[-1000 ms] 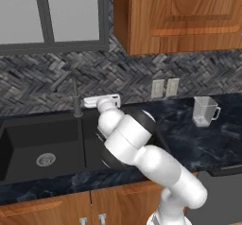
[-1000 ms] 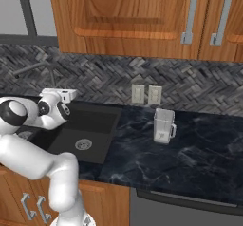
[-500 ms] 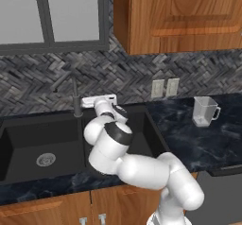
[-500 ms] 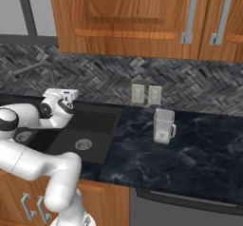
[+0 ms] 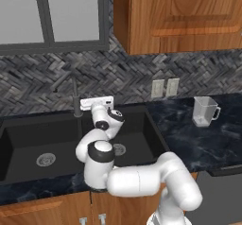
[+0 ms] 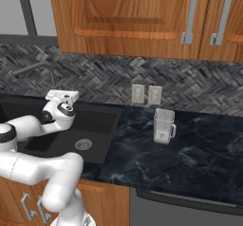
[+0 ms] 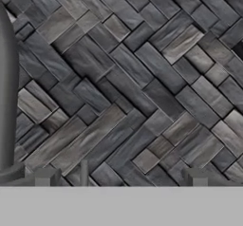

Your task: Turn on the sink faucet and place the jug under the water for a few seconds to fill it up.

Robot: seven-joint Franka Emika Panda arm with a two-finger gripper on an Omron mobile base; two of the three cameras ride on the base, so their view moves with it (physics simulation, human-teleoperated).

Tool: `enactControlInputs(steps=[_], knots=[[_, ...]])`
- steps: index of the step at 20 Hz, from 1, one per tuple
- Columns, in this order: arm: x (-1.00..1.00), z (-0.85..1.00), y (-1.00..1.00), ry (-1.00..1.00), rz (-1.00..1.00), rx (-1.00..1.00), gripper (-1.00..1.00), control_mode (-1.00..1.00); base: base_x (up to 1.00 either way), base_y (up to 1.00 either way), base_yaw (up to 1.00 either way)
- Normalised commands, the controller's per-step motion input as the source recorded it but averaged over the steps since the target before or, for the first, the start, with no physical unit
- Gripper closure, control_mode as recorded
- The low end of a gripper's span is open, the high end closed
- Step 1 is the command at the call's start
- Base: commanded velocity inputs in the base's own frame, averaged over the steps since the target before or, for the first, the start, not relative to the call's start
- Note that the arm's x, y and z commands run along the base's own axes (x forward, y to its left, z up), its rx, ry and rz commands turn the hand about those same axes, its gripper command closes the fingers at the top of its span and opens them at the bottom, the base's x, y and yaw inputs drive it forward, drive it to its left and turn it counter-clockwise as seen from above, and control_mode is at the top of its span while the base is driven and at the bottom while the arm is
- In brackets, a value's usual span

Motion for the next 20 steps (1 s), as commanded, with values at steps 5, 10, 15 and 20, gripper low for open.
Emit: enactControlInputs(steps=[5,10,15,20], knots=[[0.15,-0.28,0.00,-0.05,0.00,0.00,-1.00,-1.00,0.00,0.00,0.00],[0.22,-0.09,0.03,0.00,0.00,0.00,-1.00,-1.00,0.00,0.00,0.00],[0.37,0.00,0.07,0.03,0.00,0.00,-1.00,-1.00,0.00,0.00,0.00],[0.32,-0.03,0.02,0.04,0.00,0.00,-1.00,-1.00,0.00,0.00,0.00]])
